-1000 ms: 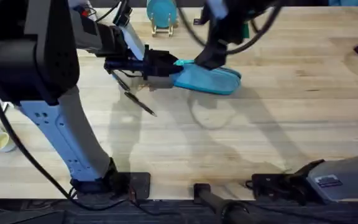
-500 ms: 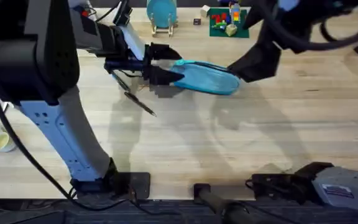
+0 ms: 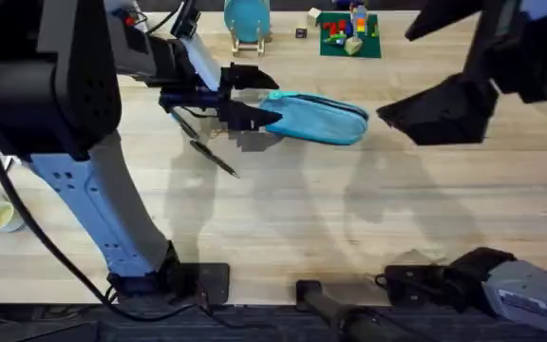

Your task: Unzip the bag, pick up the pens from the table one at a time and place them inside, then zip the bag closed.

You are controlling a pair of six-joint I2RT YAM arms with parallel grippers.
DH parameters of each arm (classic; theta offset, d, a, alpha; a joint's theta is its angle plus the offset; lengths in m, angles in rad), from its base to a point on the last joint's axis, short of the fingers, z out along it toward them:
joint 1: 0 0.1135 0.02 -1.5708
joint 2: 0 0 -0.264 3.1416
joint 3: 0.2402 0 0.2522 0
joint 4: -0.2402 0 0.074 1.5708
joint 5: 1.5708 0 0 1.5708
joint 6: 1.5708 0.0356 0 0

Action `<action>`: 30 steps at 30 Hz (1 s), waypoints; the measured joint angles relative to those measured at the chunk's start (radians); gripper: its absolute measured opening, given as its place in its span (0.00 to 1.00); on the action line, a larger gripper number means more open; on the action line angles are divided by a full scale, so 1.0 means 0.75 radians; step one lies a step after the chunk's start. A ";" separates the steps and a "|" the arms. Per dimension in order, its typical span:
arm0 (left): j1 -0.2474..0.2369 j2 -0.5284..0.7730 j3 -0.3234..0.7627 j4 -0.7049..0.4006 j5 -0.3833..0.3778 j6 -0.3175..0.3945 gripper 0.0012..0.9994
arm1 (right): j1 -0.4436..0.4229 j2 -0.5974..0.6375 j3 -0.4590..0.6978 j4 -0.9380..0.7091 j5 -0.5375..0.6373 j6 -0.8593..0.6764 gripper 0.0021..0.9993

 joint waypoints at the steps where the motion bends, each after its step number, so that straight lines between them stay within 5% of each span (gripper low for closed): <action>1: 0.005 0.000 0.000 0.000 0.006 -0.014 0.99 | 0.000 -0.007 0.000 -0.009 0.000 0.013 1.00; 10: 0.129 -0.028 0.000 -0.107 0.014 -0.100 1.00 | 0.000 -0.076 0.000 -0.052 0.058 0.088 1.00; 17: 0.196 -0.341 0.001 -0.123 -0.018 -0.109 0.99 | -0.023 -0.105 0.000 -0.114 0.160 0.203 1.00; 25: 0.193 -0.646 0.001 -0.281 -0.289 -0.119 1.00 | -0.116 -0.105 0.000 -0.143 0.184 0.287 1.00; 30: 0.193 -0.804 0.001 -0.323 -0.470 -0.247 1.00 | -0.125 -0.105 0.000 -0.144 0.184 0.302 1.00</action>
